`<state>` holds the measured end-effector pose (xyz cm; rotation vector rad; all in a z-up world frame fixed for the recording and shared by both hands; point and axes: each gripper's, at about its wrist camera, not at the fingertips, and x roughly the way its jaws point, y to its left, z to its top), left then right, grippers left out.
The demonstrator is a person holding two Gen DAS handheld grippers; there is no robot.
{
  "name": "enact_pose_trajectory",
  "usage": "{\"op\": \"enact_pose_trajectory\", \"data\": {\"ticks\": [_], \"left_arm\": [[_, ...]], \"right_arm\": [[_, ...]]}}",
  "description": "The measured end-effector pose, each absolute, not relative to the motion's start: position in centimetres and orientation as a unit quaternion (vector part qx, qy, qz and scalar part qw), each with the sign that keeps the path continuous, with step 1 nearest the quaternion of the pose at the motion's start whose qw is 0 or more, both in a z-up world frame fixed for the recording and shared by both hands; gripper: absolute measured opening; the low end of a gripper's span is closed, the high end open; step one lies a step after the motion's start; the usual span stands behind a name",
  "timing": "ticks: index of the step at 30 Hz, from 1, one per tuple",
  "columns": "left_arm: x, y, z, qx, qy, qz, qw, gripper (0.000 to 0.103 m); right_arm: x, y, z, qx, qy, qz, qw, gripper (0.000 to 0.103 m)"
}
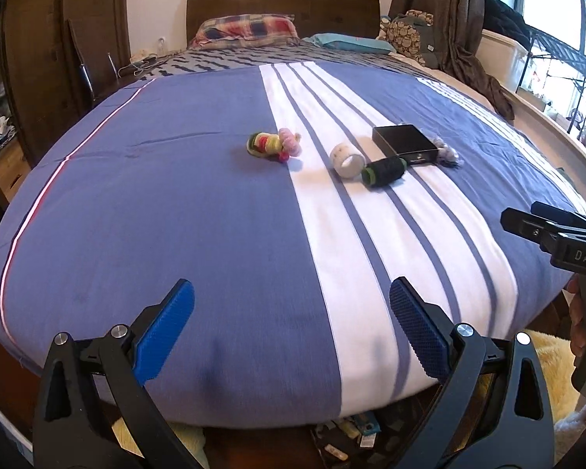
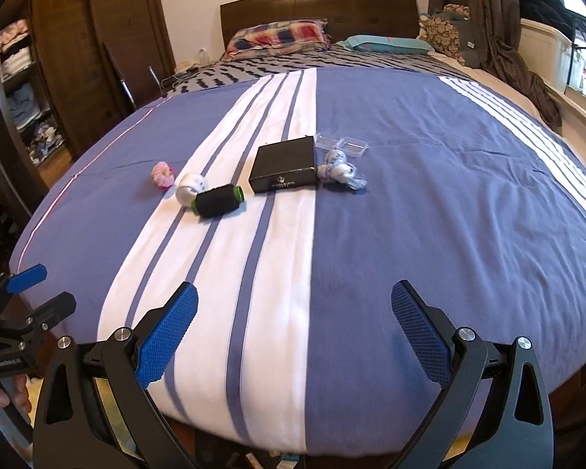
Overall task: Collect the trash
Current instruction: 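Grasp the black thread spool with the right tool while the left tool grasps the white tape roll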
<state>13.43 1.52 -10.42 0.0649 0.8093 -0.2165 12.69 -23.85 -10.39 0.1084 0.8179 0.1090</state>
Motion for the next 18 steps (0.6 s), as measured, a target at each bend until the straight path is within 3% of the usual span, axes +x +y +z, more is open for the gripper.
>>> {"op": "enact_pose_trajectory", "data": {"ticks": [4, 6, 8, 18], "left_arm": [[15.3, 2.0, -10.8, 0.027, 0.4, -0.1, 0.911, 0.095], [16.3, 2.4, -11.1, 0.025, 0.404, -0.094, 0.91, 0.095], [17.3, 2.8, -11.3, 0.024, 0.408, -0.09, 0.908, 0.095], [20.6, 4.2, -11.6, 0.017, 0.414, -0.081, 0.906, 0.095]], "right_arm": [[15.3, -22.1, -11.1, 0.044, 0.393, 0.077, 0.915, 0.097], [16.8, -20.9, -11.7, 0.035, 0.399, 0.089, 0.912, 0.082], [18.2, -19.5, -12.2, 0.027, 0.406, 0.106, 0.907, 0.079], [22.3, -16.1, -13.5, -0.016, 0.424, 0.104, 0.899, 0.079]]}}
